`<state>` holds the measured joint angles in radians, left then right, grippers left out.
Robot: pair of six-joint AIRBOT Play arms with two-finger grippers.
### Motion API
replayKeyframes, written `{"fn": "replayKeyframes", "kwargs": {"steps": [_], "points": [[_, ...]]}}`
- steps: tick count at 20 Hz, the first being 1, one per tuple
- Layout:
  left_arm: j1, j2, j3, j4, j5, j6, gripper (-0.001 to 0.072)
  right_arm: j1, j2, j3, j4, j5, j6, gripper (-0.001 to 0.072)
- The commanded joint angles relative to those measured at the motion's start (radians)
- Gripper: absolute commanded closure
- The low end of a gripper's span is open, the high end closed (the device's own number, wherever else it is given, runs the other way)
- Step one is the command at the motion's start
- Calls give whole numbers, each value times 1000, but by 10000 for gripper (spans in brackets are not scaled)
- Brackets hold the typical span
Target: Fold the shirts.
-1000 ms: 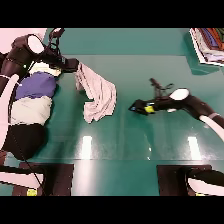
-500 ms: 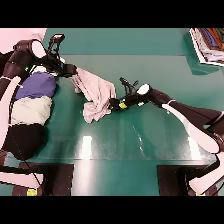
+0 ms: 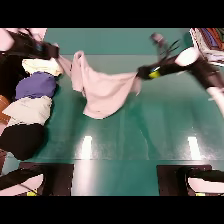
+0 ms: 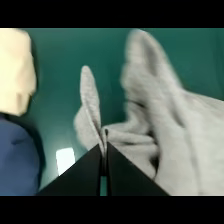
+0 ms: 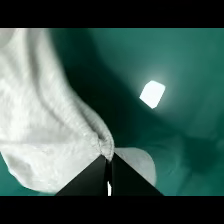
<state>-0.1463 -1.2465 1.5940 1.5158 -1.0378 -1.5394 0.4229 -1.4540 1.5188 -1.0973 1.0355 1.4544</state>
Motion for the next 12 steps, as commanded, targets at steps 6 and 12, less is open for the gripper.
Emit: {"fn": "replayKeyframes", "kwargs": {"steps": [6, 12], "points": [[1, 450, 0, -15, 153, 2, 685, -125, 359, 273, -242, 144, 18, 700], [1, 569, 97, -63, 269, 0, 686, -125, 502, 377, -341, 151, 20, 700]]}}
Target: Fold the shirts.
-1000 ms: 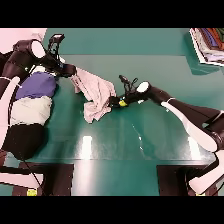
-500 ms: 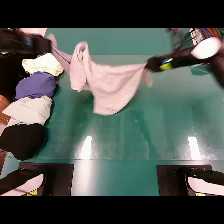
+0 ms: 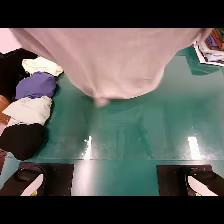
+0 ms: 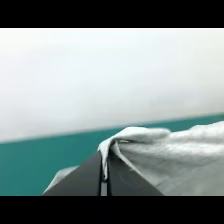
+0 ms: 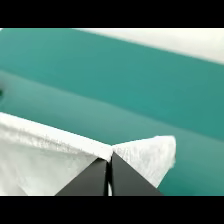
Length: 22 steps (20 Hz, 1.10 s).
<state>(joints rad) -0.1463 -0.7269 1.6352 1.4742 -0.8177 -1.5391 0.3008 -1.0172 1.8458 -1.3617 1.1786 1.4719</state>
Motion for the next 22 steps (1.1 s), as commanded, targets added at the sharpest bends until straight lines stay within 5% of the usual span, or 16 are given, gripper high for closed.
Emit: {"fn": "replayKeyframes", "kwargs": {"steps": [1, 8, 15, 22], "points": [[1, 50, 90, -30, 47, 0, 685, -3, 80, 63, -91, 8, 2, 700], [1, -63, 130, -3, -50, 34, 686, -3, -59, 198, -132, 113, 13, 700], [1, -587, 130, 62, -214, 23, 685, -3, -491, 197, -132, 349, 38, 700], [1, -994, 130, 37, -241, -6, 683, -3, -818, 197, -122, 321, 38, 697]]}}
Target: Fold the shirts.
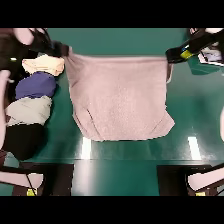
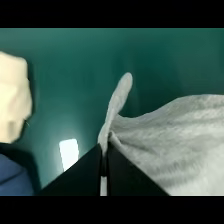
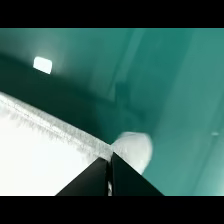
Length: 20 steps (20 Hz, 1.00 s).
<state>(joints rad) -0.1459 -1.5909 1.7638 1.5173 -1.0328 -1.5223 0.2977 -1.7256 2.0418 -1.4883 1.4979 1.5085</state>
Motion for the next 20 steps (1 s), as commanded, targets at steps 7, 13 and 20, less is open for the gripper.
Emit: {"fn": "replayKeyframes", "kwargs": {"steps": [7, 13, 20], "points": [[60, -105, 48, -7, -264, -52, 53, -67, -77, 0, 230, 39, -30, 358], [101, 205, -430, -113, -239, -50, 52, -191, 186, -352, 501, 37, -82, 358], [100, 607, -1138, -515, 24, -52, 53, -204, 457, -711, 502, -155, -88, 359]]}}
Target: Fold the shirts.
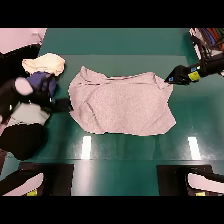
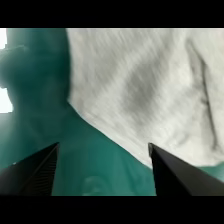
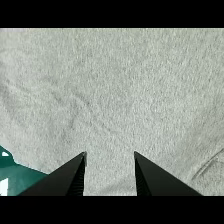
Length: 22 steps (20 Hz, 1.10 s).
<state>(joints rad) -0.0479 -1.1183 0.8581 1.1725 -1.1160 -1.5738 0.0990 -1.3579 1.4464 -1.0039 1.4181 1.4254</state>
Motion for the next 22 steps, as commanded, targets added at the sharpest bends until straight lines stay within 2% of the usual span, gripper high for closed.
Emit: {"fn": "replayKeyframes", "kwargs": {"steps": [1, 4, 7, 10, 11, 12, 13, 20, 21, 22], "points": [[2, 151, -281, -214, 117, 2, 53, -5, 103, -128, 18, -77, -5, 359], [-13, 154, -361, -277, 166, 7, 53, -5, 131, -140, 18, -84, -5, 358], [-134, 150, -383, -288, 278, 5, 53, -5, 138, -140, 18, -88, -5, 359], [-220, 148, -406, -282, 396, -54, 54, -5, 138, -140, 28, -80, -5, 359], [-232, 148, -412, -283, 415, -66, 91, -5, 138, -140, 45, -83, -5, 359], [-244, 148, -415, -283, 430, -73, 214, -5, 138, -140, 54, -89, -5, 359], [-254, 148, -414, -285, 443, -73, 279, -5, 138, -140, 71, -95, -5, 359], [-289, 148, -415, -291, 455, -80, 280, -5, 138, -140, 96, -106, -5, 358], [-289, 148, -415, -291, 456, -80, 300, -5, 138, -140, 95, -107, -5, 358], [-289, 148, -414, -291, 465, -80, 554, -5, 138, -140, 95, -110, -5, 359]]}}
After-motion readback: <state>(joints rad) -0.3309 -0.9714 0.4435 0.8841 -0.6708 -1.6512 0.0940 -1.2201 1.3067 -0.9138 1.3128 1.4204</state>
